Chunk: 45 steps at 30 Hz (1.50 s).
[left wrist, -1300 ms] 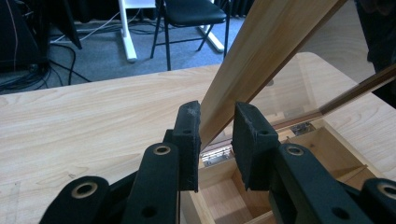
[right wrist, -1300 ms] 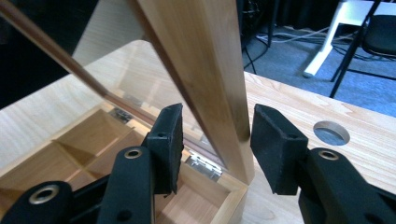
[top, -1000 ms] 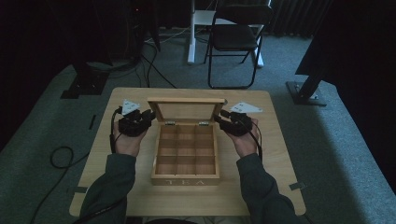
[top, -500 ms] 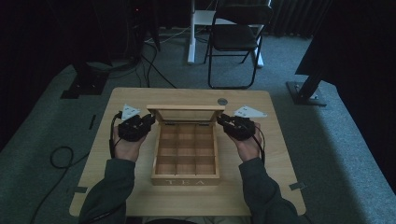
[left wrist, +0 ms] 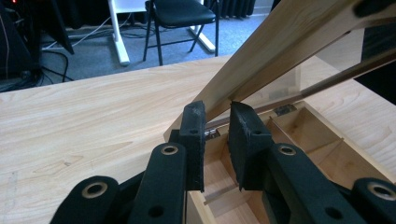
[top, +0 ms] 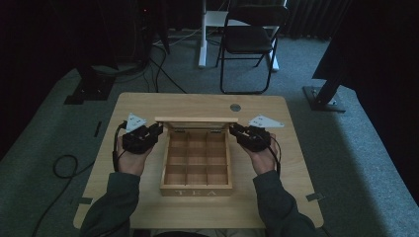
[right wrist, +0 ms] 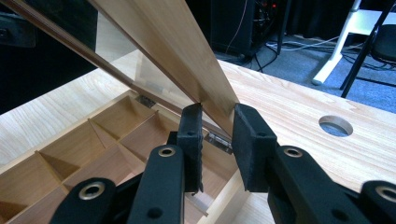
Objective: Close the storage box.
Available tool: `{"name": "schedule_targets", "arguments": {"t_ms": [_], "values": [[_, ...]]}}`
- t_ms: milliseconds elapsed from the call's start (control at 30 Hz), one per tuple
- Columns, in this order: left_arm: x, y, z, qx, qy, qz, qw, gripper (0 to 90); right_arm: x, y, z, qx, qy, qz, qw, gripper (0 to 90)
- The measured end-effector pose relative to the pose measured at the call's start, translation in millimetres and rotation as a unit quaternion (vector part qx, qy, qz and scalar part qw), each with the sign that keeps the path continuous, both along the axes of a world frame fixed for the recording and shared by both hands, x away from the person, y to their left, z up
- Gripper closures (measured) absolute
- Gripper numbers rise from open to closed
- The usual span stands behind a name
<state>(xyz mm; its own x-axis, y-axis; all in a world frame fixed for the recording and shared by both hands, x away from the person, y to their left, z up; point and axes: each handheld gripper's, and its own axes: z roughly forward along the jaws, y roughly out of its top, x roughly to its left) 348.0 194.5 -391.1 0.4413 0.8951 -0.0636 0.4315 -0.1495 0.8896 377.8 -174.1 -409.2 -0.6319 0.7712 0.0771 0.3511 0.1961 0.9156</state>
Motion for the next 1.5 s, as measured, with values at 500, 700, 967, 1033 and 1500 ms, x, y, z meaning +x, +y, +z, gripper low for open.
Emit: {"name": "schedule_targets", "arguments": {"t_ms": [500, 700, 967, 1033, 1500], "values": [[-11.3, 0.3, -4.6, 0.004, 0.002, -0.011, 0.9999, 76.2, -12.1, -1.5, -2.6, -0.001, 0.001, 0.008, 1.0000, 72.5], [-15.0, 0.6, -7.4, 0.002, 0.001, -0.012, 0.9999, 75.9, -16.7, -1.9, -3.7, 0.004, 0.002, 0.009, 1.0000, 72.0], [-21.3, 1.5, -12.4, -0.002, 0.005, -0.015, 0.9999, 75.7, -22.4, -2.4, -8.0, 0.006, 0.008, 0.011, 0.9999, 71.1], [-23.1, 1.6, -14.1, -0.001, 0.007, -0.016, 0.9999, 75.6, -23.6, -2.4, -9.2, 0.006, 0.009, 0.012, 0.9999, 70.8], [-30.4, 2.1, -22.1, -0.003, 0.011, -0.017, 0.9998, 74.7, -32.1, -2.5, -15.8, 0.003, 0.011, 0.014, 0.9998, 70.5]]}}
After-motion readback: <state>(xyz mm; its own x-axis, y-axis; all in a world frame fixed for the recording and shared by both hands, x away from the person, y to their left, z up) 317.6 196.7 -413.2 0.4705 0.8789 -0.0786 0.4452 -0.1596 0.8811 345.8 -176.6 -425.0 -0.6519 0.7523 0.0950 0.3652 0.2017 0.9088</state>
